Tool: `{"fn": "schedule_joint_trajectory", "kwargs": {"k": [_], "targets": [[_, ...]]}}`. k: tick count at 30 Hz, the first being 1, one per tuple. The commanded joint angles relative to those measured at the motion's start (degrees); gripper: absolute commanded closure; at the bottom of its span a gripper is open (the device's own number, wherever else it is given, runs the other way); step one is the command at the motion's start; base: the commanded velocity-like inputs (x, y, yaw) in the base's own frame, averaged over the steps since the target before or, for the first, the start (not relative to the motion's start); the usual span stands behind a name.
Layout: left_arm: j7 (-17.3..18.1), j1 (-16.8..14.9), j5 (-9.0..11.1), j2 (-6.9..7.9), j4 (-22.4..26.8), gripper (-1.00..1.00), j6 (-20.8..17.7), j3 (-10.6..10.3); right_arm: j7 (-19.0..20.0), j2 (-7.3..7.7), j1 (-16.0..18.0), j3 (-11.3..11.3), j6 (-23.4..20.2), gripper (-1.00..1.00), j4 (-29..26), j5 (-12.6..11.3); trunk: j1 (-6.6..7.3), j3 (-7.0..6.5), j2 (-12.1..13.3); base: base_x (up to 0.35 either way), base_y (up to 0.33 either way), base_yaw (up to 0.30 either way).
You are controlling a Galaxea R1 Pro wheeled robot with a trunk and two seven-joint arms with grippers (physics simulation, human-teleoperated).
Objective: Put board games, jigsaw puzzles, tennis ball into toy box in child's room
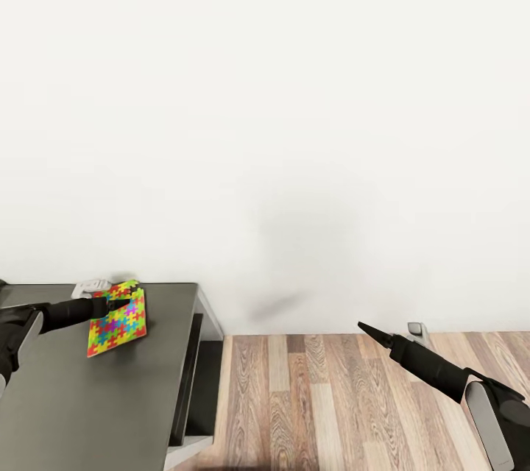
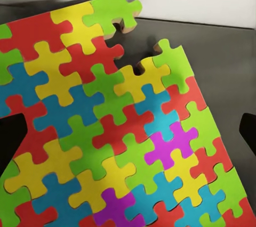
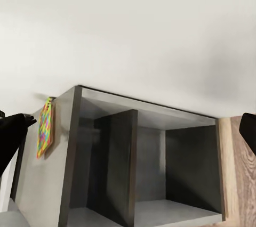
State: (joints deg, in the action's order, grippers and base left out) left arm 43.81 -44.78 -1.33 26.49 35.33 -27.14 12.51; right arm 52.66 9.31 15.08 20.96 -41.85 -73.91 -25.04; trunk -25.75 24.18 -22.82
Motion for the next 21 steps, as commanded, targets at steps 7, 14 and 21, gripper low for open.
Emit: {"fn": "schedule_joint_trajectory", "kwargs": {"k": [7,14,21], "targets": [[0.31,-0.04,-0.15,-0.03,0.01,-1.0,-0.45,0.24,0.07,0.0,0.04,0.04,-0.34,-1.0,-0.01,-0.18,-0.03,0.09,-0.1,0.0,0.0,0.0],[0.25,-0.04,-0.23,-0.03,0.03,-1.0,-0.45,0.24,0.07,-0.01,0.04,0.04,-0.34,-1.0,-0.01,-0.18,-0.03,0.09,-0.1,0.0,0.0,0.0],[-0.31,-0.04,-0.31,0.04,0.01,-1.0,-0.51,0.24,0.07,-0.03,0.04,0.04,-0.34,-1.0,-0.01,-0.19,-0.03,0.09,-0.1,0.0,0.0,0.0]]}}
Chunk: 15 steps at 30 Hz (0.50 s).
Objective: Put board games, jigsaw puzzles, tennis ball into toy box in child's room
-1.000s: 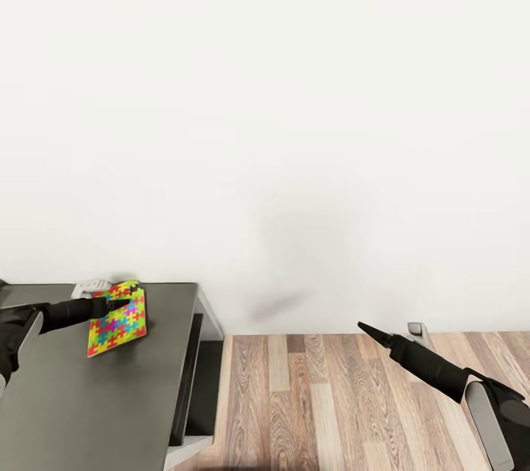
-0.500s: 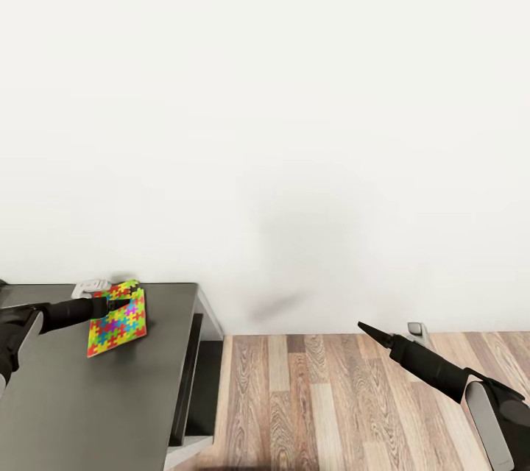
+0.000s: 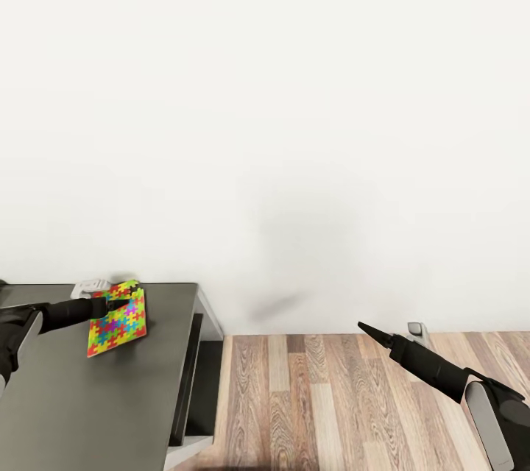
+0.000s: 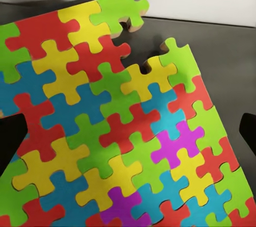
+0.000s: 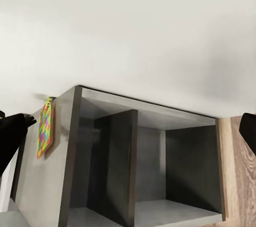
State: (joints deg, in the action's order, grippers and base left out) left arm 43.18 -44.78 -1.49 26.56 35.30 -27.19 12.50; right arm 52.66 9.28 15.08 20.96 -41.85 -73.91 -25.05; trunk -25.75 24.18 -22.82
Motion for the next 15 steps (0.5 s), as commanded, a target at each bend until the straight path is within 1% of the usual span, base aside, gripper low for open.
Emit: {"fn": "schedule_joint_trajectory", "kwargs": {"k": [1,6,8,11,15], "targets": [[0.28,-0.04,-0.16,0.01,0.04,-1.0,-0.46,0.24,0.07,0.01,0.04,0.04,-0.34,-1.0,-0.01,-0.18,-0.03,0.09,-0.1,0.0,0.0,0.0],[0.11,-0.04,-0.13,0.54,0.03,-1.0,-0.54,0.24,0.07,0.02,0.04,0.04,-0.34,-1.0,-0.01,-0.18,-0.03,0.09,-0.1,0.0,0.0,0.0],[0.09,-0.04,-0.12,0.93,0.03,-1.0,-0.6,0.24,0.07,0.03,0.04,0.04,-0.34,-1.0,-0.01,-0.18,-0.03,0.09,-0.1,0.0,0.0,0.0],[0.06,-0.04,-0.04,1.92,0.03,-1.0,-0.74,0.24,0.07,0.03,0.04,0.04,-0.34,-1.0,-0.01,-0.18,-0.03,0.09,-0.1,0.0,0.0,0.0],[-0.12,-0.04,-0.04,2.35,0.03,-1.0,-0.8,0.31,0.07,-0.02,0.04,0.02,-0.34,-1.0,-0.01,-0.18,-0.03,0.09,-0.1,0.0,0.0,0.0]]}}
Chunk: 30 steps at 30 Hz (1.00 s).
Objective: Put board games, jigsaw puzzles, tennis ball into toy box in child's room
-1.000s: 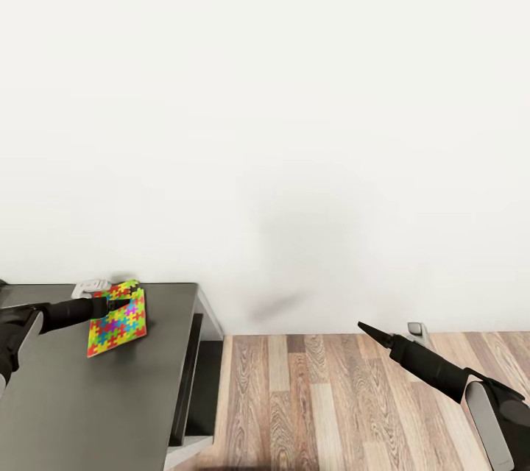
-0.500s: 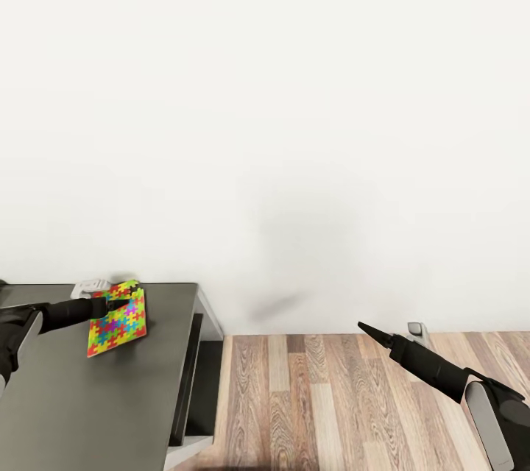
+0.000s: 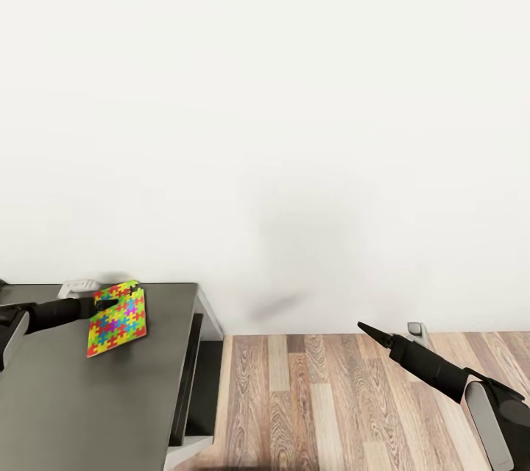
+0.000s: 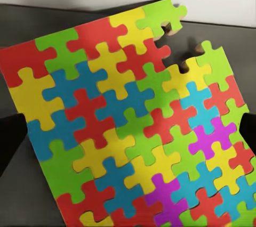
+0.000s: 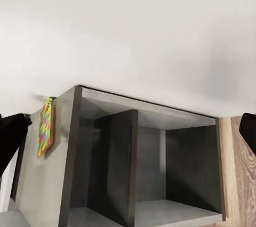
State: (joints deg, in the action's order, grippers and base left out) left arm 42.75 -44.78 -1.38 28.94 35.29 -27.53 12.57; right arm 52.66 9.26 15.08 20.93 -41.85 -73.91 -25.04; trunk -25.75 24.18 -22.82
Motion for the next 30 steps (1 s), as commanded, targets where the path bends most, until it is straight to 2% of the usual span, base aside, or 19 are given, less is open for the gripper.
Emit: {"fn": "schedule_joint_trajectory", "kwargs": {"k": [1,7,10,14,30], "targets": [[0.26,-0.04,-0.15,0.04,0.04,-1.0,-0.47,0.28,0.07,0.0,0.04,0.03,-0.34,-1.0,-0.01,-0.18,-0.03,0.09,-0.1,0.0,0.0,0.0],[-1.74,-0.04,-0.28,0.21,0.04,-1.0,-0.5,2.04,0.07,-0.03,0.04,-0.01,-0.34,-1.0,-0.01,-0.21,-0.03,0.09,-0.1,0.0,0.0,0.0],[-4.82,-0.04,-0.34,0.23,0.02,-1.0,-0.4,3.26,0.07,-0.03,0.04,-0.01,-0.34,-1.0,-0.01,-0.25,-0.03,0.09,-0.1,0.0,0.0,0.0],[-7.65,-0.04,-0.36,0.07,-0.02,-1.0,-0.24,3.87,0.07,-0.03,0.04,-0.01,-0.34,-1.0,-0.01,-0.26,-0.03,0.09,-0.1,0.0,0.0,0.0],[-9.31,-0.08,-0.57,-0.81,-0.05,-1.0,-0.42,3.94,0.08,-0.03,0.04,-0.1,-0.34,-1.0,-0.25,-0.35,-0.03,0.26,-0.1,0.0,0.0,0.0]]}}
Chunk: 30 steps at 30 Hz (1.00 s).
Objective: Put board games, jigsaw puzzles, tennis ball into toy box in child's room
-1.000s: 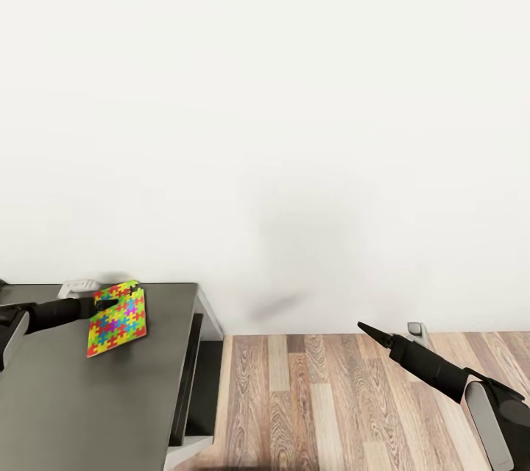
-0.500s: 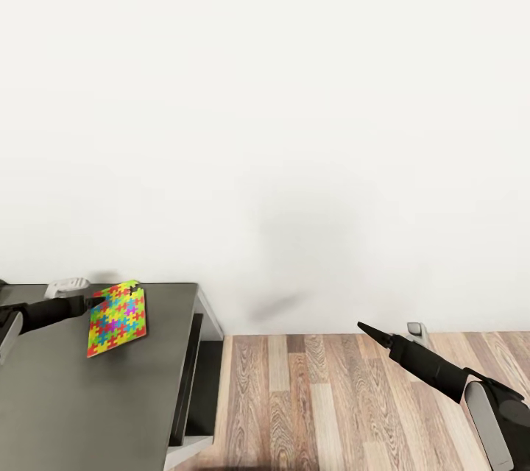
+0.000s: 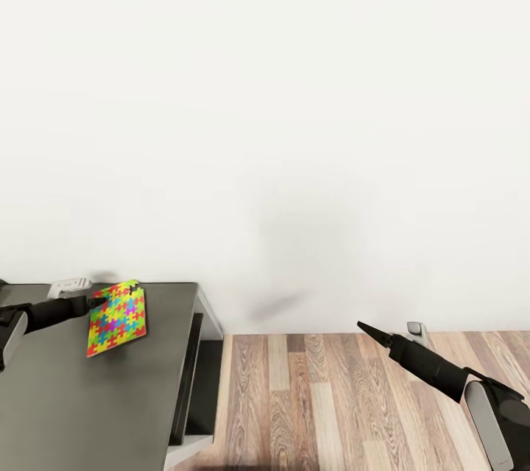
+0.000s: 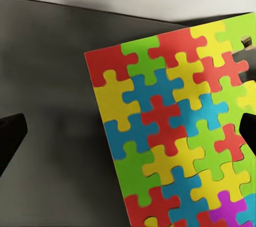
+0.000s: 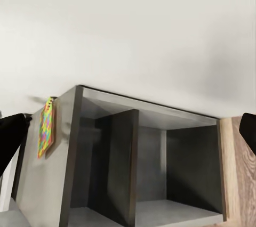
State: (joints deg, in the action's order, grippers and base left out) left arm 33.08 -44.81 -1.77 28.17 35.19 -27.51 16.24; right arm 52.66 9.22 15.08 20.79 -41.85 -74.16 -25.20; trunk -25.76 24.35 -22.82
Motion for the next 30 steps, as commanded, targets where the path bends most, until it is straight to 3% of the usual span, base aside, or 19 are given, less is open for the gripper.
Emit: {"fn": "schedule_joint_trajectory", "kwargs": {"k": [1,11,30], "targets": [[0.36,-0.04,-0.2,-0.14,0.06,-1.0,-0.43,0.26,0.07,0.0,0.04,0.04,-0.34,-1.0,-0.01,-0.19,-0.03,0.14,-0.1,0.0,0.0,0.0],[0.46,-0.07,-0.2,-1.07,0.06,-1.0,-0.36,0.13,0.07,0.0,0.04,0.05,-0.34,-1.0,0.06,-0.2,-0.03,0.84,-0.1,0.0,0.0,0.0],[1.18,-0.04,0.22,-0.91,0.06,-1.0,-0.18,0.18,0.07,0.0,0.04,0.04,-0.31,-1.0,0.02,-0.2,-0.03,2.02,-0.1,0.0,0.0,0.0]]}}
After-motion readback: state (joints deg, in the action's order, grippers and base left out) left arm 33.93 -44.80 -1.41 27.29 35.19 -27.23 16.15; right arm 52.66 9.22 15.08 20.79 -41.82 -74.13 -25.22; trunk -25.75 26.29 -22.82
